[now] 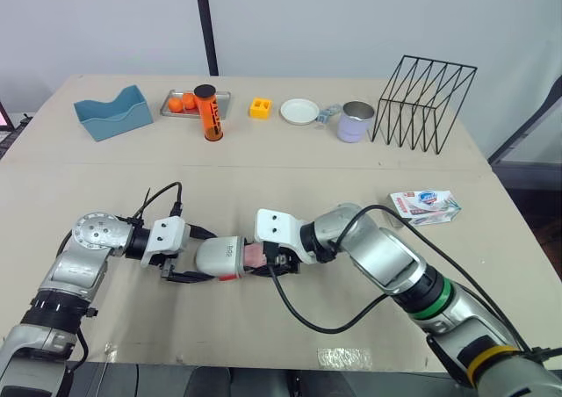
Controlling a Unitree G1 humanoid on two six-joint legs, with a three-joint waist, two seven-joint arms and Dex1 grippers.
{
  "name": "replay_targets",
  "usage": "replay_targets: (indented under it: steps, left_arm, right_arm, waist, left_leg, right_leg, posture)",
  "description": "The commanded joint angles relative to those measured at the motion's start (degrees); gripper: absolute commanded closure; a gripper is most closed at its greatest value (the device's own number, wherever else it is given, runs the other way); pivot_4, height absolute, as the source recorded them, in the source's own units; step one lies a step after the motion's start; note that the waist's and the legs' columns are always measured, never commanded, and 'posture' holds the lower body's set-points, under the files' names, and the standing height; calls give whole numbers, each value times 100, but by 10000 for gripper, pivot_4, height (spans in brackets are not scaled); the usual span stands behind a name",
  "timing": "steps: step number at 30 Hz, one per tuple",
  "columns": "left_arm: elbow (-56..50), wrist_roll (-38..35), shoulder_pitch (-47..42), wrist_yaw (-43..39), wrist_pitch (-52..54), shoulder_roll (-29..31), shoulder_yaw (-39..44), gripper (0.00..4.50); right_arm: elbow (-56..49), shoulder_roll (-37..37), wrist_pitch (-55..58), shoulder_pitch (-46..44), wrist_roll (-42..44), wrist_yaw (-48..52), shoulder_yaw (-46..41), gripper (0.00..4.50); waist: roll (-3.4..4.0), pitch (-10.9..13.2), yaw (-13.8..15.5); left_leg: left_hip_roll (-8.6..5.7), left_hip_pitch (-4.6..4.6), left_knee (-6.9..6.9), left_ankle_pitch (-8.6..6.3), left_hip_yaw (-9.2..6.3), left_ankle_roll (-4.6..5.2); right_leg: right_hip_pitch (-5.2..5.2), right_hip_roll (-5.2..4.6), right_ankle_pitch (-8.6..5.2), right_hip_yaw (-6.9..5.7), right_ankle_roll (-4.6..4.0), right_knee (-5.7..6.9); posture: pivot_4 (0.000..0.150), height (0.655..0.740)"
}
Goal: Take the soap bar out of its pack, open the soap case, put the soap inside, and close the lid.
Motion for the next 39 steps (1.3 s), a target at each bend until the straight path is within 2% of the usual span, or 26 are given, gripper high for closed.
replay_targets:
  steps: [1, 3, 13, 18, 28, 29, 39]
  left_arm:
    - [-105, -47, -96, 47, -46, -13, 17, 10080]
    - [-99, -48, -93, 50, -56, -9, 12, 10080]
    - [-42, -42, -139, 53, -86, -38, -12, 10080]
    - [-28, -44, -165, 45, -102, -38, -14, 10080]
    - [-50, -73, -173, 59, -149, -41, -11, 10080]
    - [-62, -76, -167, 62, -147, -42, -10, 10080]
    - [-147, -111, -161, 114, -88, -93, -15, 10080]
  right_arm:
    - [-196, 19, 22, -73, 72, 36, -61, 7820]
    - [-251, -53, -31, -40, 67, 49, -99, 510]
    - [-378, -318, -235, 97, 209, 54, -428, 510]
    - [-250, -454, -960, 419, 327, 117, -826, 510]
    - [-131, -599, -1632, 856, 385, 193, -1130, 43065]
    - [-139, -603, -1652, 878, 384, 199, -1134, 44117]
    - [-80, -475, -1876, 950, 280, 225, -913, 44117]
  waist:
    - [0, 0, 1]
    - [0, 0, 1]
    - [0, 0, 3]
    - [0, 0, 3]
    - [0, 0, 2]
    - [0, 0, 3]
    - [0, 0, 3]
  left_leg:
    - [0, 0, 0, 0, 0, 0]
    - [-1, -1, 0, 0, -1, 0]
    - [-1, -1, 1, 0, -2, 0]
    - [-2, -3, 1, 0, -2, 0]
    - [-1, -3, 1, 0, -2, 0]
    - [-1, -3, 1, 0, -2, -1]
    - [-1, -3, 1, 1, -2, -1]
  right_leg:
    - [0, 0, 0, 0, 0, 0]
    - [0, -1, 0, -1, 0, 0]
    - [0, -1, 0, -3, 0, 0]
    - [0, -1, 0, -4, 0, 0]
    - [0, 0, 0, -3, 0, 0]
    - [0, 0, 0, -3, 0, 0]
    - [0, 1, 0, -3, 0, 0]
  posture:
    - [1500, 7400]
    - [1500, 7400]
    - [1500, 7400]
    - [1500, 7400]
    - [1500, 7400]
    - [1500, 7400]
    - [1500, 7400]
